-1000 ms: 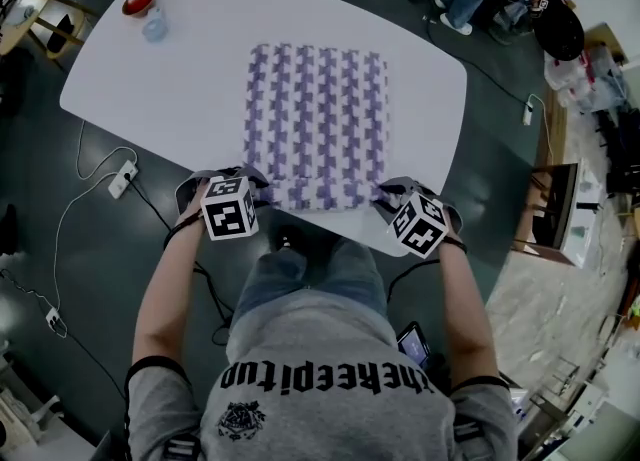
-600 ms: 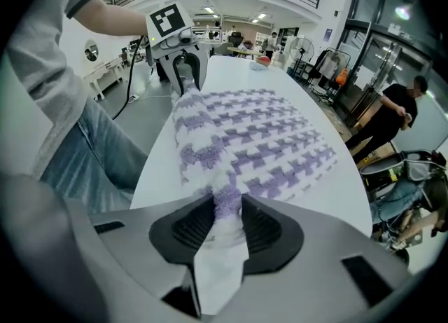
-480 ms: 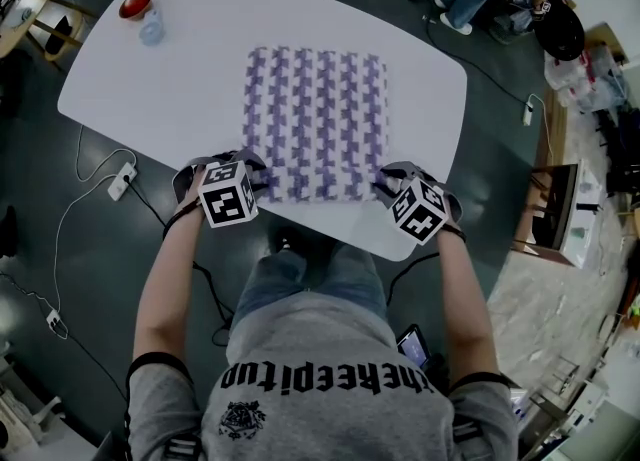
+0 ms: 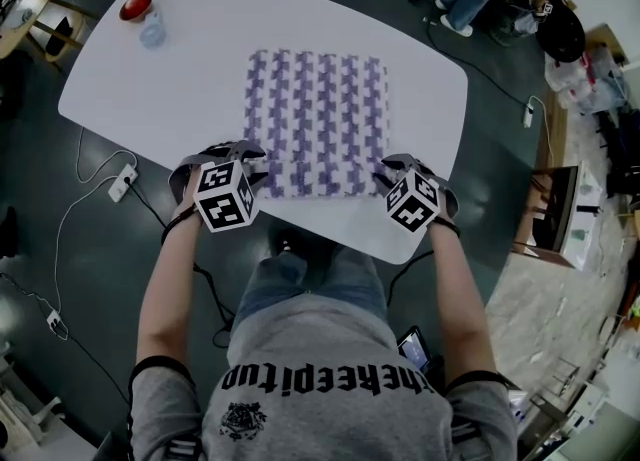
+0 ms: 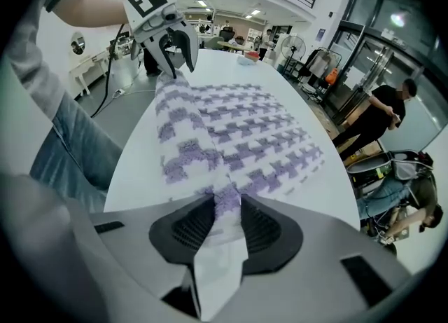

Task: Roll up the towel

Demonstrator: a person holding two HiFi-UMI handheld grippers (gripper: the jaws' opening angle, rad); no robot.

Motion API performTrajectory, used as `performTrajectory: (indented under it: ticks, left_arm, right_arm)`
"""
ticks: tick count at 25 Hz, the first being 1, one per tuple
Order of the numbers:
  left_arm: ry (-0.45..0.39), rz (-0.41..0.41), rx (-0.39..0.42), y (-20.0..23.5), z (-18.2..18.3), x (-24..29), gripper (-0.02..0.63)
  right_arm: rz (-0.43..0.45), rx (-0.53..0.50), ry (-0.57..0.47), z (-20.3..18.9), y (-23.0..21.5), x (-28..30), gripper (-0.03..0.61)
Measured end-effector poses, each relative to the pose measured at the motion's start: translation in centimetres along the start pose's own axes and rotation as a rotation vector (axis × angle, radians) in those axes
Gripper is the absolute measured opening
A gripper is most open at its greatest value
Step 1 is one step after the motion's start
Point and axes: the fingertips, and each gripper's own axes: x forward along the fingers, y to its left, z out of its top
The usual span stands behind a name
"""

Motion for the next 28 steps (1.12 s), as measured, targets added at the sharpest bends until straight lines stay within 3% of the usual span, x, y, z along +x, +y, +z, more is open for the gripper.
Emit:
performTrajectory:
  ticks: [4, 6, 9, 12, 16, 19, 21, 23, 25, 28]
  left_arm:
    - [-0.043, 0.019, 0.013, -1.1, 1.6, -2.1, 0.16]
    - [0.0, 0.016, 0.032, -2.5, 1.0, -0.8, 0.227]
    - [0.061, 0.006, 0.023, -4.4, -0.7, 1.2, 0.253]
    - [0.071, 0.007, -0.006, -5.2, -1.5, 1.8, 0.254]
    - [0.1, 0.022, 0.005, -3.8, -1.8, 3.7, 0.253]
    - [0.123, 0.024, 0.024, -2.8, -1.9, 4.3, 0.253]
    - [0.124, 0.034, 0.027, -2.8, -1.8, 3.9, 0.245]
    - [0.116, 0.04, 0.027, -2.9, -1.6, 3.1, 0.194]
    - [0.109, 0.035, 0.027, -3.0, -1.4, 2.5, 0.13]
    - [0.111, 0.008, 0.038, -3.7, -1.5, 2.3, 0.104]
  right_arm:
    - [-0.019, 0.004, -0.001, 0.7, -0.8, -0.6, 0.1]
    - [-0.036, 0.005, -0.015, 0.8, -1.2, -0.7, 0.1]
    - [-0.061, 0.021, -0.058, 1.1, -0.8, -1.9, 0.1]
    - [-0.085, 0.031, -0.111, 1.9, -0.2, -4.1, 0.1]
    - [-0.042, -0.029, -0.125, 1.7, 0.6, -3.8, 0.171]
    - [-0.018, -0.116, -0.06, 0.7, 1.4, -1.8, 0.207]
    - [-0.033, -0.156, -0.003, -0.2, 1.7, -0.7, 0.207]
    - [-0.061, -0.181, 0.034, -0.6, 1.8, -0.4, 0.201]
    - [-0.068, -0.184, 0.041, -0.6, 2.0, -0.8, 0.129]
    - [-0.052, -0.181, 0.033, -0.7, 2.7, -1.1, 0.098]
